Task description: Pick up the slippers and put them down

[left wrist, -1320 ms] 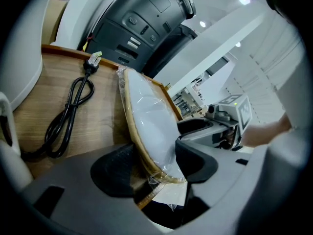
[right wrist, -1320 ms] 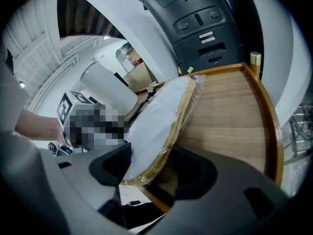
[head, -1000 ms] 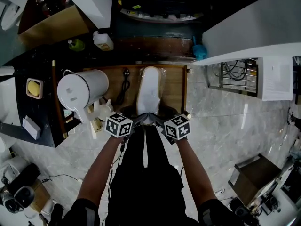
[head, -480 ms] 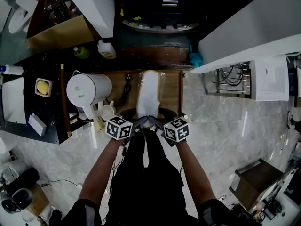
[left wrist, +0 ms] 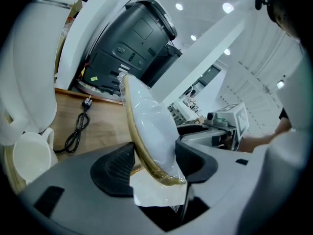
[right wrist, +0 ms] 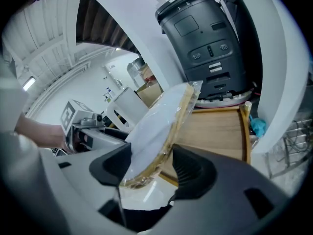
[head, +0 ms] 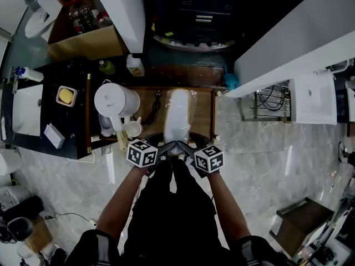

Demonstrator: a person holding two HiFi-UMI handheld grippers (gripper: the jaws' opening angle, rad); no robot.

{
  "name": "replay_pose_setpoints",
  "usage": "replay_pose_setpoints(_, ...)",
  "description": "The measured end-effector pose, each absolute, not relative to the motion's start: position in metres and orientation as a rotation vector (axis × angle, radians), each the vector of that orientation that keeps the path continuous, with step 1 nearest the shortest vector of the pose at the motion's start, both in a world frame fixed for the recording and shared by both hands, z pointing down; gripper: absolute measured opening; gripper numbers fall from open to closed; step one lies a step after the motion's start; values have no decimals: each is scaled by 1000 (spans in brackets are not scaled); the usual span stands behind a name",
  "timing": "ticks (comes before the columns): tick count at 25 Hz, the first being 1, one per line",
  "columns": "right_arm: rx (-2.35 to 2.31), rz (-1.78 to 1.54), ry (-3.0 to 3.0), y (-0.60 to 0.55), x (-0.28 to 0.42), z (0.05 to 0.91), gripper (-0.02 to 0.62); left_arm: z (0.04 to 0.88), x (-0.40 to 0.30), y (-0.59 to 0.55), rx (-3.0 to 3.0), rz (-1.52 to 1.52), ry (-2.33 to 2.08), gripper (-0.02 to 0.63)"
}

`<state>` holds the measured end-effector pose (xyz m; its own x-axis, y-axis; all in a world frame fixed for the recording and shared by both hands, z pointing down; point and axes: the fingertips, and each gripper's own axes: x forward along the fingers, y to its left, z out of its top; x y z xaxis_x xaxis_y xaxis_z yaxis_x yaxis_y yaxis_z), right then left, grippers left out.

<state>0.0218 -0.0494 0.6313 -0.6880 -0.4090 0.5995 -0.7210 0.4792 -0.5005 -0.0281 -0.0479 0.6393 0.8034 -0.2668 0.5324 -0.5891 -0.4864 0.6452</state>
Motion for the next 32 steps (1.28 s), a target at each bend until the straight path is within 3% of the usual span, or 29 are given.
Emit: replay_pose_setpoints(32,912,837,-2542,17,27,518,270,529,-24,22,2223,332,-698,265)
